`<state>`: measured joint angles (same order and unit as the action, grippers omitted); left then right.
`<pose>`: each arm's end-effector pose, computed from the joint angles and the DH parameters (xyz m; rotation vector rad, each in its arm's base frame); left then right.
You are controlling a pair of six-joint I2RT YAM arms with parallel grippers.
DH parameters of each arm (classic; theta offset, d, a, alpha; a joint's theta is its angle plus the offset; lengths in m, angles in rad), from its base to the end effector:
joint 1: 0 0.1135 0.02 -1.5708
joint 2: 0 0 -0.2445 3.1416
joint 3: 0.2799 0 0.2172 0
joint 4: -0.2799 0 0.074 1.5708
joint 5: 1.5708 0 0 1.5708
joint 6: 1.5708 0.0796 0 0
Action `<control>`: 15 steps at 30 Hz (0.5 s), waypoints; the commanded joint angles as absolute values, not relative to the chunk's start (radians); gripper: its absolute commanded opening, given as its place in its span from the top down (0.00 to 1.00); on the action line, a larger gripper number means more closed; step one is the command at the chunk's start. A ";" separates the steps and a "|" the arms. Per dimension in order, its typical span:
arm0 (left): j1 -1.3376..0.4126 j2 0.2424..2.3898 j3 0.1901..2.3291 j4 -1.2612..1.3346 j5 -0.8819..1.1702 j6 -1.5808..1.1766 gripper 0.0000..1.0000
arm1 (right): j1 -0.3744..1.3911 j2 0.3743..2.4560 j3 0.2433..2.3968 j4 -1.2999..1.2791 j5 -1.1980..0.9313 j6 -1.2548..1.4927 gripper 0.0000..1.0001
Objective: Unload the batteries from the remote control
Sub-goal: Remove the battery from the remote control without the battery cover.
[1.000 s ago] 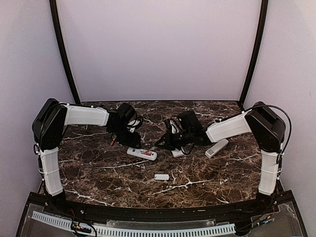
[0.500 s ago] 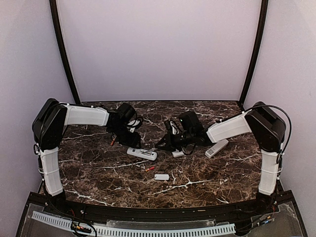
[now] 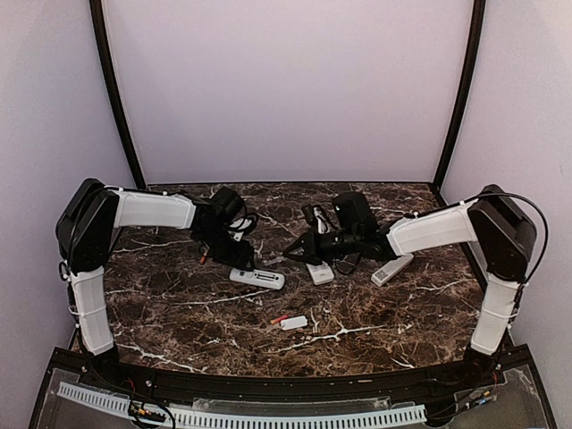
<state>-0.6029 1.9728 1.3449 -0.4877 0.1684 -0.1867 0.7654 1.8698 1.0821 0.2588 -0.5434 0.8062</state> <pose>0.3111 -0.2304 0.1275 0.6206 2.6787 -0.4591 0.2632 0.3099 0.1698 -0.3302 2.3757 1.4278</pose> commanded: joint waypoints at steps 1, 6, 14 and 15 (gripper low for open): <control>-0.615 1.888 1.285 -0.531 0.148 -0.189 0.40 | 0.768 1.776 1.022 0.314 -0.460 0.773 1.00; -0.613 1.748 1.224 -0.448 0.086 -0.203 0.32 | 0.768 1.645 0.931 0.321 -0.325 0.746 1.00; -0.438 1.485 1.204 -0.431 0.188 -0.222 0.30 | 0.769 1.496 0.816 0.245 -0.240 0.729 1.00; -0.414 1.465 1.205 -0.432 0.208 -0.224 0.29 | 0.771 1.486 0.800 0.231 -0.239 0.732 1.00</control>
<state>-0.5228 1.5944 1.2140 -0.4355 0.1387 -0.2028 0.7654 1.5295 0.8612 0.2768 -0.2897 0.7452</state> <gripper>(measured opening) 0.697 0.093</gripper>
